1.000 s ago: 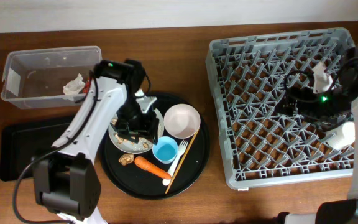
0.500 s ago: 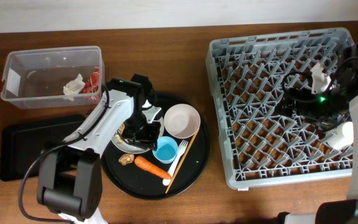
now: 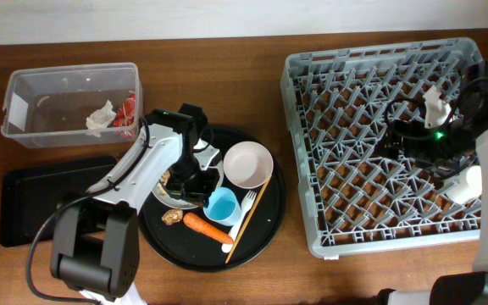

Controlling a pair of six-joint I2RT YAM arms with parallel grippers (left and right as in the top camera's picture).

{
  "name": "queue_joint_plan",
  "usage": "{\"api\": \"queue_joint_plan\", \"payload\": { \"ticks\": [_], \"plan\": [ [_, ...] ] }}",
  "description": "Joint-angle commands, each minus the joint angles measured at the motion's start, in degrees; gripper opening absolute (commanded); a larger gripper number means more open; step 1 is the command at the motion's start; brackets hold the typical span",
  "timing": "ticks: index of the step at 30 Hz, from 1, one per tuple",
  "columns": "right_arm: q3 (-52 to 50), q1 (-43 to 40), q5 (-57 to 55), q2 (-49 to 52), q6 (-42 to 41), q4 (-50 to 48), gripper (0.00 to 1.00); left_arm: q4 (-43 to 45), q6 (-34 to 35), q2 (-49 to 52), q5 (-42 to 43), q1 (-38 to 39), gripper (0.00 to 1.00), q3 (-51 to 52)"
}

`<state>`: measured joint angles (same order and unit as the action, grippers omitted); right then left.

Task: Sort waste into correct bins and load items into the dishwasher rack
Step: 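Grasp the blue cup with the left gripper and lift it, then hand the blue cup from the left gripper to the right gripper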

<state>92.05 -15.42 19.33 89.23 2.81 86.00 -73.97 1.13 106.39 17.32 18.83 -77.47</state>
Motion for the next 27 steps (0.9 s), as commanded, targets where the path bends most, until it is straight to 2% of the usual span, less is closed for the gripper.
{"api": "queue_joint_plan", "payload": {
  "ticks": [1, 3, 5, 9, 12, 17, 24, 27],
  "plan": [
    [0.63, 0.42, -0.59, -0.15, -0.20, 0.28, 0.97, -3.15, -2.03, -1.42, 0.94, -1.66, 0.00, -3.63],
    [0.63, 0.42, -0.59, -0.15, 0.00, 0.11, 0.97, -4.74, -3.04, -3.19, 2.51, -3.41, 0.00, -6.73],
    [0.63, 0.42, -0.55, -0.15, 0.24, -0.33, 0.97, -4.72, -5.16, -4.94, 7.54, -5.09, 0.00, -9.27],
    [0.63, 1.18, 6.73, -0.15, 5.05, -1.90, 0.98, 0.48, -8.63, -8.39, 27.15, -8.22, 0.00, -13.27],
    [0.63, 4.11, 21.35, -0.13, 17.11, -4.15, 1.00, 11.89, -9.66, -8.92, 42.62, -8.39, 0.00, -13.27],
    [0.63, 9.64, 40.17, -0.02, 34.36, -5.09, 0.99, 23.74, -9.57, -8.85, 57.90, -8.22, 0.00, -13.27],
    [0.63, 13.73, 54.03, 0.00, 46.42, -7.13, 0.99, 25.94, -9.66, -8.85, 67.95, -7.69, 0.00, -13.27],
    [0.63, 15.15, 57.59, 0.00, 47.95, -9.07, 0.99, 26.62, -9.64, -8.85, 69.99, -7.69, 0.00, -13.27]
  ]
}}
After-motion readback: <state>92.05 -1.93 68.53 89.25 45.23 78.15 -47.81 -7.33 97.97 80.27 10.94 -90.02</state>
